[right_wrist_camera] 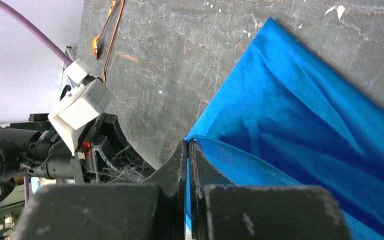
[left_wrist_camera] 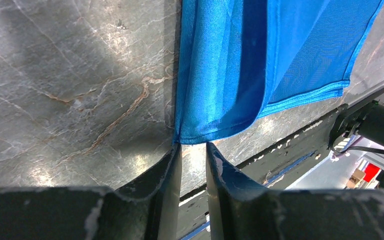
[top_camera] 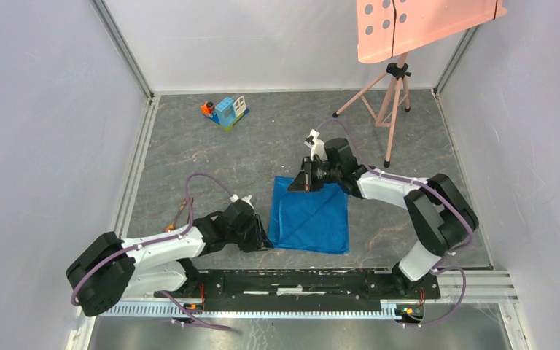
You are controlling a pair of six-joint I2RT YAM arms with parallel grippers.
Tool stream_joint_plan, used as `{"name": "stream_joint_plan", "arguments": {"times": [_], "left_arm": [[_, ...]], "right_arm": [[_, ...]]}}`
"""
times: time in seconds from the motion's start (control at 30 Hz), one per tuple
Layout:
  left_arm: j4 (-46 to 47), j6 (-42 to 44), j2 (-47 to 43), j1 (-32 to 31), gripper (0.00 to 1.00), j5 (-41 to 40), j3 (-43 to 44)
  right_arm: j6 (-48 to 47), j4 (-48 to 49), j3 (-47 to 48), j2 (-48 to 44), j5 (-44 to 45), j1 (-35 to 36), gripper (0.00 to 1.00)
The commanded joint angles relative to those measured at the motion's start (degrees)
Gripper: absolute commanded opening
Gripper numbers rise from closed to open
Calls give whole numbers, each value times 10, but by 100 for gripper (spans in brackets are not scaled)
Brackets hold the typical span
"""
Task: Fold the napkin into a case and place the utensils inside
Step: Fold the top corner of the square-folded napkin at the center of the board.
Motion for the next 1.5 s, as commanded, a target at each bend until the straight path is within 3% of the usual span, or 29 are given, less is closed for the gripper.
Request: {"name": "stream_joint_plan", "arguments": {"times": [0.0, 0.17, 0.3, 0.5, 0.8, 1.47], "left_arm": [[9, 6, -4, 1, 32, 7, -11], [-13, 0, -72, 1, 41, 27, 6], [-87, -5, -112, 3, 38, -22, 37], [-98, 38, -50, 21, 34, -46, 65], [-57, 81, 47, 20, 34, -41, 74], [-48, 46, 35, 20, 27, -38, 15]], "right_arm": [[12, 60, 40, 34, -27, 4, 0], [6, 62, 51, 54, -32, 4, 0], [5, 72, 44, 59, -36, 4, 0], [9, 85, 39, 65, -41, 4, 0], [34, 130, 26, 73, -31, 4, 0], [81, 200, 38, 144, 7, -22, 0]]}}
